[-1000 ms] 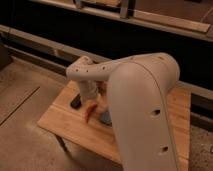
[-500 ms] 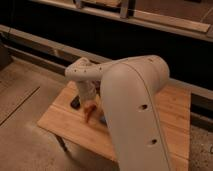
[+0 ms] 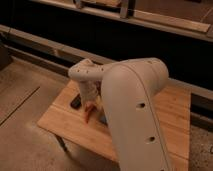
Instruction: Place the pepper on the white sponge
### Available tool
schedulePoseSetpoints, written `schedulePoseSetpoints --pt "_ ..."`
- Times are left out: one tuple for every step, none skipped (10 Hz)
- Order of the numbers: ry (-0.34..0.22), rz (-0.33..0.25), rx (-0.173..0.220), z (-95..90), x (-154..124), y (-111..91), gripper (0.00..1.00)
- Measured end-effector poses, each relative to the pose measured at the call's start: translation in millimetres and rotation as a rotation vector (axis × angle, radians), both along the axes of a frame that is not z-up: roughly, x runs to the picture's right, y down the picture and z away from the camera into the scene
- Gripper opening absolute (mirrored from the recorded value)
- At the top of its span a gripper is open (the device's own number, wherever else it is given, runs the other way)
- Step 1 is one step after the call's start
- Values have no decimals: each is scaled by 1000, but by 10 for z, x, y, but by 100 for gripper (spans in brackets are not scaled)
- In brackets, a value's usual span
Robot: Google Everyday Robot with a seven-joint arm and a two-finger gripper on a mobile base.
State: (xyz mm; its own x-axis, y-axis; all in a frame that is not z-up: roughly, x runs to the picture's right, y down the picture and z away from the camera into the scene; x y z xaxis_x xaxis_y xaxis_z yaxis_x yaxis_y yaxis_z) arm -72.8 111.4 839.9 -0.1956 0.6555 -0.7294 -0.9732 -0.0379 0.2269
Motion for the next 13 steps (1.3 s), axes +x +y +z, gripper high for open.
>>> schedulePoseSetpoints --pt "-3 1 -6 11 4 4 27" --pt "-5 0 -7 19 10 0 19" --pt "-5 1 -7 29 18 -3 9" --pt "-6 2 -7 38 25 -9 2" --pt "-5 3 -6 47 31 -15 0" --pt "-7 1 2 48 33 -43 0" --pt "-15 2 18 23 7 -104 0" --pt "-37 0 54 -43 -60 -224 0" --pt "-56 -3 88 -113 -119 -318 0" --pt "-67 -5 108 -169 -152 -372 0" --pt "-87 -13 146 -285 -220 -452 0" --pt "-94 -17 166 -359 -246 -485 0" --pt "-92 -17 188 -463 -245 -497 0"
